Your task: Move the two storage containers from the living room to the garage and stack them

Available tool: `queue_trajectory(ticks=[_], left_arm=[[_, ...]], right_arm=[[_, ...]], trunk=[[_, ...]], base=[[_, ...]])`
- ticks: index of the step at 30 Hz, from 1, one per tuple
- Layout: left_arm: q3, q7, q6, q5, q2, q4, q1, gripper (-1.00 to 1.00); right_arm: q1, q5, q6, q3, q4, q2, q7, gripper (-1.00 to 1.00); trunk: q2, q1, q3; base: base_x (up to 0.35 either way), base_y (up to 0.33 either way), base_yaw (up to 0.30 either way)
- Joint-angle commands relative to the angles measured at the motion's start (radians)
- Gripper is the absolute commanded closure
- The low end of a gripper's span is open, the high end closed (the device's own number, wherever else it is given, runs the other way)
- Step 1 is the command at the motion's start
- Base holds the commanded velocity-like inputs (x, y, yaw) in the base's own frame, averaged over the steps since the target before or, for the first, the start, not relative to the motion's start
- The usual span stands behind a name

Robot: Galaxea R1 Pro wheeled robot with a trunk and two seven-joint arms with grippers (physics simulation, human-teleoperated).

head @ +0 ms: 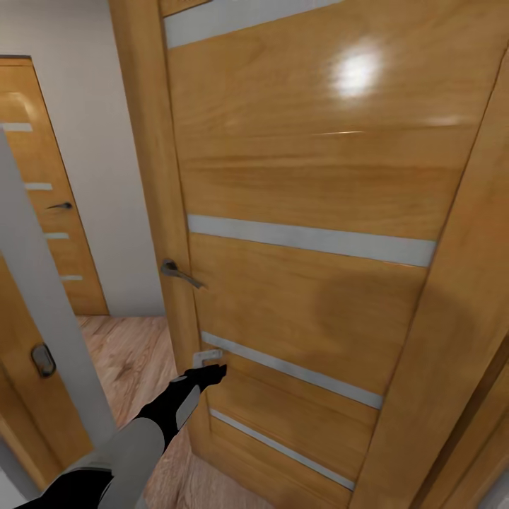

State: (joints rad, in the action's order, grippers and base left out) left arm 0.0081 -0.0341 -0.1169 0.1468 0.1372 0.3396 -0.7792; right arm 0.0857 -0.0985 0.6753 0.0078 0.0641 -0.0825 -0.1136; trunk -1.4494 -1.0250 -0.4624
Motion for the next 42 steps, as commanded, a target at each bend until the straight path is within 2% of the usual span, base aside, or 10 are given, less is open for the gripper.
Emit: queue_trajectory(ticks=[1, 13, 42], left_arm=[[-0.002, 0.000, -0.006, 0.016, 0.001, 0.003, 0.000, -1.00], [-0.002, 0.000, -0.006, 0.016, 0.001, 0.003, 0.000, -1.00], [-0.002, 0.000, -0.006, 0.016, 0.000, 0.003, 0.000, -1.00]], right_arm=[[0.002, -0.006, 0.006, 0.000, 0.004, 0.000, 0.002, -1.00], [0.002, -0.006, 0.006, 0.000, 0.003, 0.000, 0.002, -1.00], [0.002, -0.006, 0.006, 0.000, 0.003, 0.000, 0.003, -1.00]], trunk=[[-0.001, 0.000, -0.001], [-0.001, 0.000, -0.001], [-0.001, 0.000, -0.001]], base=[[0.000, 0.000, -0.149], [0.000, 0.000, -0.213], [0.038, 0.022, -0.005]])
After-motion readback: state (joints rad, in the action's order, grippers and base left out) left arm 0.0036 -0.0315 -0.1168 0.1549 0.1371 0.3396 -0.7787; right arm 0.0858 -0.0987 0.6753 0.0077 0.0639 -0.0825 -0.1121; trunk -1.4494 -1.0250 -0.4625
